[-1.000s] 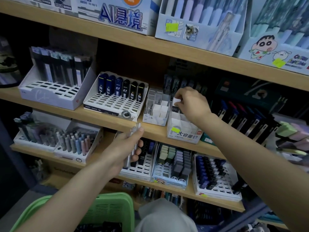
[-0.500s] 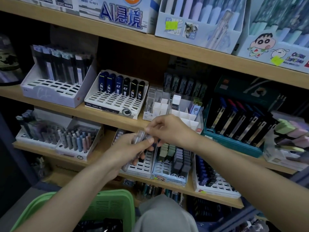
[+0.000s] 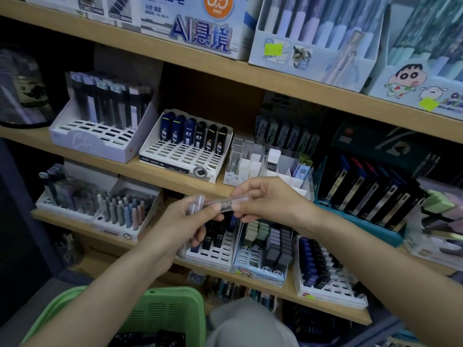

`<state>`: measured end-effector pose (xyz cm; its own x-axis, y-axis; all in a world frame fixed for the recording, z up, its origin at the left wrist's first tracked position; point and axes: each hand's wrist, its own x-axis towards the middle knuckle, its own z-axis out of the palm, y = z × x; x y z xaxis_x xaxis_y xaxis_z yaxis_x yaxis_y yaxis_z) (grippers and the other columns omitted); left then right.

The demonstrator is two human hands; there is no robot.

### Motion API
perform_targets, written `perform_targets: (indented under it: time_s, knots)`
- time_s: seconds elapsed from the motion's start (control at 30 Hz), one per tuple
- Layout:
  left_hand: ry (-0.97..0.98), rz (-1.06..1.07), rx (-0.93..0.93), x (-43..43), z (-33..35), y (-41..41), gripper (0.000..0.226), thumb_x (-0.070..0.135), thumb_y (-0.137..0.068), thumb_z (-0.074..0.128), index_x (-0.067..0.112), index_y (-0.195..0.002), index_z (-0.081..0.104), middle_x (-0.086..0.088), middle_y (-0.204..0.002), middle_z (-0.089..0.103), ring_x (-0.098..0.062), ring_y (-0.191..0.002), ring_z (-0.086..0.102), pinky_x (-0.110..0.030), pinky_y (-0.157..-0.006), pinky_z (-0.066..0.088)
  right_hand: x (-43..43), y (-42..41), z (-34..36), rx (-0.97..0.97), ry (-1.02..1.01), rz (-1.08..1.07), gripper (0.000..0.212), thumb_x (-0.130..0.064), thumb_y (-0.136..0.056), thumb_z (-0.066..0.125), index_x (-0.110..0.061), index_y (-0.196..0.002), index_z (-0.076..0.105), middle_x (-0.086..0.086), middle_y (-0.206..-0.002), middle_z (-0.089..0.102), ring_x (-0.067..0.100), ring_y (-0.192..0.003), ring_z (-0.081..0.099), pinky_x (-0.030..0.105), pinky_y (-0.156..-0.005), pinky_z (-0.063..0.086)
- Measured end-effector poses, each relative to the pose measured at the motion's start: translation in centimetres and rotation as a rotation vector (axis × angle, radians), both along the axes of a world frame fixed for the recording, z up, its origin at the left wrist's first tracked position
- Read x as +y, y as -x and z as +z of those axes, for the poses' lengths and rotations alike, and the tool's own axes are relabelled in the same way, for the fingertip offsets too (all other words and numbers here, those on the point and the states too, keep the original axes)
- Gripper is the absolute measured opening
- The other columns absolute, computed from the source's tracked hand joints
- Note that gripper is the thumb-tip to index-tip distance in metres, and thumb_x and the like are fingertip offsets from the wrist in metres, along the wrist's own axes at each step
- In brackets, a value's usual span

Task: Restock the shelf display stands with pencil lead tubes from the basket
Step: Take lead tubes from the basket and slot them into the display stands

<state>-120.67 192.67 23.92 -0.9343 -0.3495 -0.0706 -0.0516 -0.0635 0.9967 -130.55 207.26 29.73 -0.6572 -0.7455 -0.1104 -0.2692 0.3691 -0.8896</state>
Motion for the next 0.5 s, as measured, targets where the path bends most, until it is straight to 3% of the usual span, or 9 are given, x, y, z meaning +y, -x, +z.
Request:
perform_targets:
  time_s: [0.1, 0.17, 0.3, 0.37, 0.43, 0.5]
  knots:
    - [0.026, 0.001, 0.051, 0.1, 0.4, 0.0, 0.011, 0.021, -0.090, 0.060, 0.015, -0.097, 0.066, 0.006, -0.065, 0.067, -0.004, -0.041, 0.043, -0.016, -0.039, 0.035, -0.2, -0.3, 0.0, 0.271, -0.174, 0.107, 0.017, -0.008, -0.081, 0.072, -0.016, -0.095, 0.066, -0.008, -0.077, 0.064, -0.001, -0.068, 0.061, 0.015, -0.069, 0.052]
    - [0.035, 0.009, 0.084, 0.3, 0.6, 0.1, 0.009, 0.020, -0.091, 0.059, 0.013, -0.092, 0.064, 0.010, -0.048, 0.058, -0.002, -0.037, 0.040, -0.015, -0.038, 0.033, -0.6, -0.7, -0.2, 0.351, -0.212, 0.145, 0.019, -0.008, -0.081, 0.073, -0.021, -0.092, 0.063, -0.011, -0.074, 0.059, 0.000, -0.066, 0.057, 0.018, -0.068, 0.051]
    - [-0.001, 0.029, 0.116, 0.1, 0.5, -0.1, 0.017, 0.025, -0.092, 0.057, 0.015, -0.079, 0.058, 0.009, -0.043, 0.051, -0.005, -0.038, 0.038, -0.015, -0.038, 0.032, -1.0, -1.0, -0.4, 0.359, -0.202, 0.110, 0.030, -0.010, -0.081, 0.073, -0.026, -0.098, 0.052, -0.010, -0.070, 0.058, 0.009, -0.068, 0.064, 0.029, -0.068, 0.053]
    - [-0.033, 0.044, 0.097, -0.5, 0.0, -0.2, 0.026, 0.030, -0.092, 0.055, 0.017, -0.070, 0.051, 0.007, -0.045, 0.045, -0.007, -0.040, 0.037, -0.017, -0.039, 0.033, -0.9, -0.8, 0.2, 0.320, -0.143, 0.070, 0.036, -0.008, -0.082, 0.071, -0.025, -0.104, 0.047, -0.001, -0.080, 0.064, 0.013, -0.068, 0.066, 0.026, -0.064, 0.054]
    - [-0.052, 0.052, 0.064, -1.1, -0.4, -0.2, 0.034, 0.035, -0.092, 0.054, 0.016, -0.066, 0.043, 0.005, -0.048, 0.040, -0.008, -0.042, 0.036, -0.017, -0.041, 0.034, -1.0, -0.2, 1.1, 0.219, 0.002, -0.039, 0.033, -0.005, -0.084, 0.067, -0.022, -0.103, 0.046, 0.012, -0.093, 0.066, 0.015, -0.068, 0.068, 0.022, -0.059, 0.054]
    - [-0.069, 0.049, 0.024, -1.6, -0.8, -0.1, 0.036, 0.039, -0.092, 0.053, 0.016, -0.068, 0.040, 0.005, -0.048, 0.038, -0.008, -0.042, 0.036, -0.017, -0.042, 0.035, -1.2, 1.3, 1.8, 0.250, 0.128, -0.187, 0.021, -0.008, -0.089, 0.061, -0.019, -0.099, 0.046, 0.012, -0.096, 0.062, 0.013, -0.068, 0.068, 0.025, -0.063, 0.058]
